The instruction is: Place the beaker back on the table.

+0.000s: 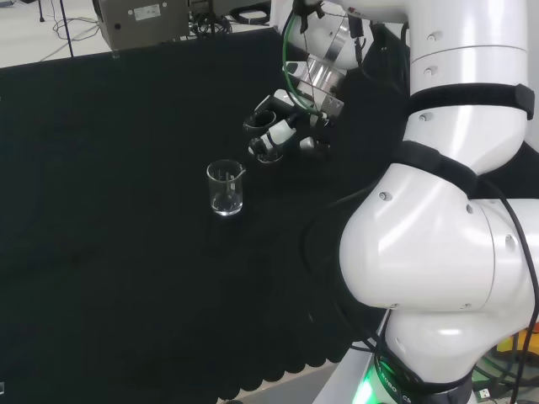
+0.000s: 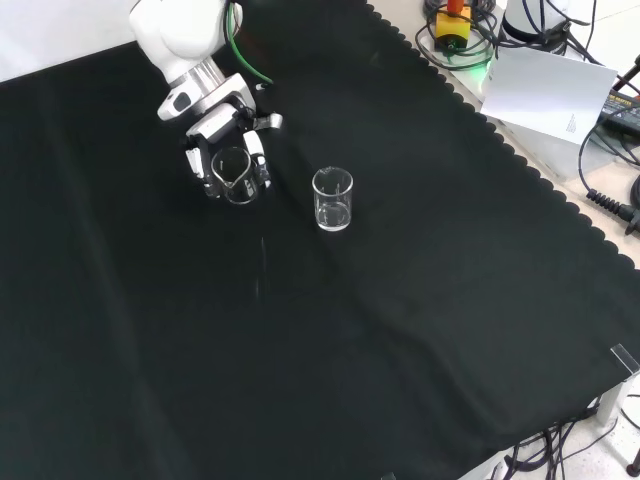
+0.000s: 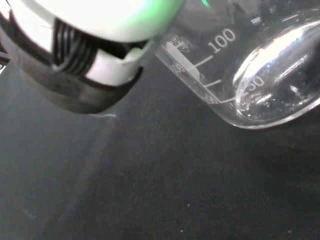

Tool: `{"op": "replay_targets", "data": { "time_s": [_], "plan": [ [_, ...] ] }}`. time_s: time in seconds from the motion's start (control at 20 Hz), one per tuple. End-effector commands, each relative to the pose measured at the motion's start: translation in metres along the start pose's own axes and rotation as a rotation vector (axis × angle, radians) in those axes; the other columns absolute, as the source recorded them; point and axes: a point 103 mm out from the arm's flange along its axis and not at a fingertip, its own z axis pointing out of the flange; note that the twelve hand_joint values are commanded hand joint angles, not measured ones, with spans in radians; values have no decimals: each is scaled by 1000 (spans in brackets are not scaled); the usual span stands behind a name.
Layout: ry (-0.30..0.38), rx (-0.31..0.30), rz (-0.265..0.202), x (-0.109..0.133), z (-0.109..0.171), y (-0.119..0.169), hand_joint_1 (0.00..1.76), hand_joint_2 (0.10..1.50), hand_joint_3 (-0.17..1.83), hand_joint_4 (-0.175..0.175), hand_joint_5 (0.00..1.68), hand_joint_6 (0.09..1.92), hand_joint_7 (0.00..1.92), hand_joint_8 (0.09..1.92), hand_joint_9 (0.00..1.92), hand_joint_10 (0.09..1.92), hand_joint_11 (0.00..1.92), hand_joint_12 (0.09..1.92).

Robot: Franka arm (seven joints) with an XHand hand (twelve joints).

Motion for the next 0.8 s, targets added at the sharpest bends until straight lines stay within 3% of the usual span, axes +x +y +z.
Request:
{"op": "replay_targets", "data": {
  "time_s": [0.05,0.2,0.3,0.4,0.55,0.8],
  "plan": [
    [-51,49,21,2,16,-3,1120,982,112,102,1145,734,1185,478,1339,87,1080,879],
    [-38,58,27,1,19,-6,1056,1057,31,157,1056,875,1028,499,1245,87,955,974],
    [-27,74,25,0,20,-8,1005,1034,-6,90,905,758,869,519,1141,87,813,1054],
    [-1,74,26,-2,19,-11,948,1009,-34,49,741,670,728,537,1029,87,637,1155],
    [1,63,19,0,14,-13,894,991,-66,30,602,620,616,564,935,87,473,1249],
    [12,62,15,4,8,-17,866,983,-91,19,541,593,576,581,903,87,424,1272]
  ]
}}
